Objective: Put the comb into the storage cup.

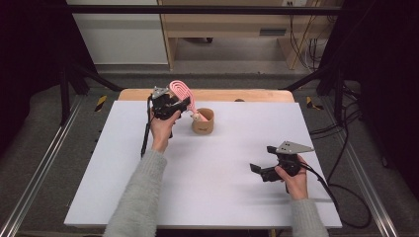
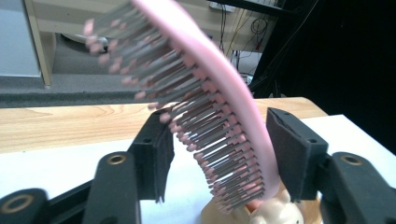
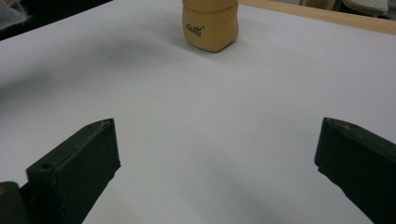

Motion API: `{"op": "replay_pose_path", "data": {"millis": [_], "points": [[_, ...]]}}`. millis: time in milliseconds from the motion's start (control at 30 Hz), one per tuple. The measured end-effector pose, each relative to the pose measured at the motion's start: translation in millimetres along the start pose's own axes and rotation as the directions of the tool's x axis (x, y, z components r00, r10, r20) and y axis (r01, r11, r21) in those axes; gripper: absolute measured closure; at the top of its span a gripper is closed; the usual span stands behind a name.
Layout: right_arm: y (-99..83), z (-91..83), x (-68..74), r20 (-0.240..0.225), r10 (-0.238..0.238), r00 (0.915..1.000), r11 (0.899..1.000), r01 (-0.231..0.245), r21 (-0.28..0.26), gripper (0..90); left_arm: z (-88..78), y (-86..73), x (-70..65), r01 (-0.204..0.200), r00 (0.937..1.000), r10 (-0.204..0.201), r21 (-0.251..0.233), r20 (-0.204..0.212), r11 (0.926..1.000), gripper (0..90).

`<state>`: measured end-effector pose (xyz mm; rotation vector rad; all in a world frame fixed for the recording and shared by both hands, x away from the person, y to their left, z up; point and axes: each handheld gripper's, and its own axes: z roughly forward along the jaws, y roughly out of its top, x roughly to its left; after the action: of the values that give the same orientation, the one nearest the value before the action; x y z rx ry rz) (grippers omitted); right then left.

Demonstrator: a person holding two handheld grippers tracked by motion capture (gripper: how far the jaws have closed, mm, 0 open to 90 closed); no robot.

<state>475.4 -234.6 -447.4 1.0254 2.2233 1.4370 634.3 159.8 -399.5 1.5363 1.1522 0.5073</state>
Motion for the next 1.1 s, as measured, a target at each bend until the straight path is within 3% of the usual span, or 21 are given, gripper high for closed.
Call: {"op": "replay_pose_path", "data": {"millis": [233,500,800,933,1100], "points": [[0.0,0.2,0.1,0.0,0.002,1.0,1.0,-0.002,0.001,0.3,-9.7,0.1,3.6,-0.01,0.9999,0.01,-0.011,0.004,0.9999,32.8],[0.0,0.6,0.1,-0.002,0.002,1.0,1.0,-0.002,0.0,0.3,-25.7,2.6,5.7,-0.035,0.9985,0.035,-0.006,0.041,0.9994,21.6],[-0.6,2.2,0.1,-0.002,0.002,1.0,1.0,-0.002,0.006,0.3,-45.3,5.6,3.9,-0.082,0.9926,0.081,0.014,0.09,0.9965,10.5],[-0.5,2.2,0.1,-0.001,0.003,1.0,1.0,-0.003,0.006,0.3,-54.2,5.3,0.8,-0.115,0.9906,0.113,0.019,0.077,0.9932,6.3],[-0.2,1.6,0.3,0.0,0.005,1.0,1.0,-0.005,0.003,0.3,-64.1,3.9,-0.2,-0.139,0.9865,0.135,0.03,0.092,0.9899,3.1]]}}
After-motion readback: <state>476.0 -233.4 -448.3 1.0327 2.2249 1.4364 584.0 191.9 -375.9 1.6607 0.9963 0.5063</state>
